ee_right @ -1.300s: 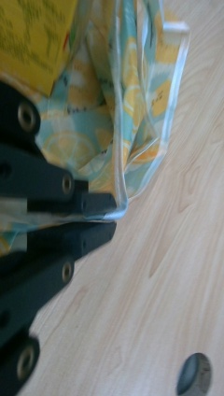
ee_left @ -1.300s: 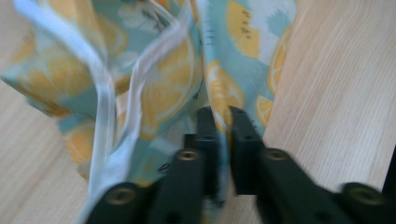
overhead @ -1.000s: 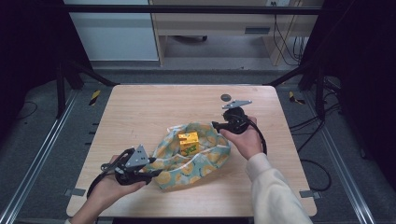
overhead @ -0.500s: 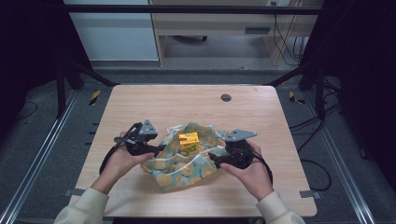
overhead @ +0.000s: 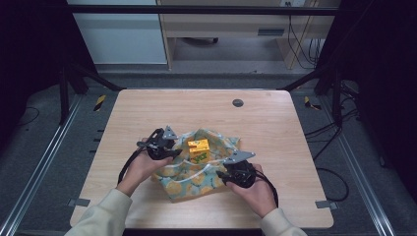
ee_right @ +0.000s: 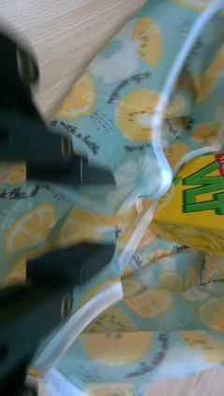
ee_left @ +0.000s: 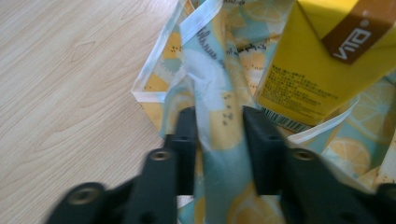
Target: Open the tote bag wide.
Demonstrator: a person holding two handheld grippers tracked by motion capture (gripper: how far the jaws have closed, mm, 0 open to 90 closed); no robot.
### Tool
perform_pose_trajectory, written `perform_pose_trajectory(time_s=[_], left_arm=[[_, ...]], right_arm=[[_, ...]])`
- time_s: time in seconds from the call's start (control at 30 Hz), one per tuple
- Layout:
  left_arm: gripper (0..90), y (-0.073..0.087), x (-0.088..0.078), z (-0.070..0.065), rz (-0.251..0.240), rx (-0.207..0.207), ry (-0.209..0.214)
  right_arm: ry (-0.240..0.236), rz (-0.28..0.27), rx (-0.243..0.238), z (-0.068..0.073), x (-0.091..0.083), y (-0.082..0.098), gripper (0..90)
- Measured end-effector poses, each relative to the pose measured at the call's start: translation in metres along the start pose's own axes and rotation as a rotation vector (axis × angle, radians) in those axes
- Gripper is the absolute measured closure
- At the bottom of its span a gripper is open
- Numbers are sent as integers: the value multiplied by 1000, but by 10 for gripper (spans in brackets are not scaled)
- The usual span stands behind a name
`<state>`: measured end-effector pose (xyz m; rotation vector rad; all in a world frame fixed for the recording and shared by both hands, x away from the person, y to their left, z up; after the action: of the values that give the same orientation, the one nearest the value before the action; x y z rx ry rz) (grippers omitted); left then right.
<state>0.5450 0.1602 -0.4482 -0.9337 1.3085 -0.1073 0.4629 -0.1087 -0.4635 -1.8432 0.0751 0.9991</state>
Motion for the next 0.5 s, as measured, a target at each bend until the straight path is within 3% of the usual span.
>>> perform_pose_trajectory(time_s=[0.07,0.1,0.2,0.23,0.5], left_arm=[[803,-3,-6,0,-29,-12,-10],[813,-4,-8,0,-37,-13,-26],[834,-4,-10,3,-42,-13,-78],[845,-1,-5,9,-13,-28,-87],[867,10,13,21,27,-64,-100]], right_arm=[[-27,-2,3,-3,0,3,870],[-26,-5,1,-4,-1,3,890],[-26,-6,1,-6,-5,5,900],[-17,19,-10,-8,-6,9,900],[-20,57,-7,-13,-1,24,900]])
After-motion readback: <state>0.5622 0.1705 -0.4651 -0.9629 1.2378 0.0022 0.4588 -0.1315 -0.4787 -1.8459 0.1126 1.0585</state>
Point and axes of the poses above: each handheld gripper's, and its own axes: x roughly forward along the jaws, y roughly out of its underside, z roughly to its left, the point moved 1 cm from there along x, roughly forward along the jaws, and after that the axes turned 12 degrees about y, right-handed, at the moved point
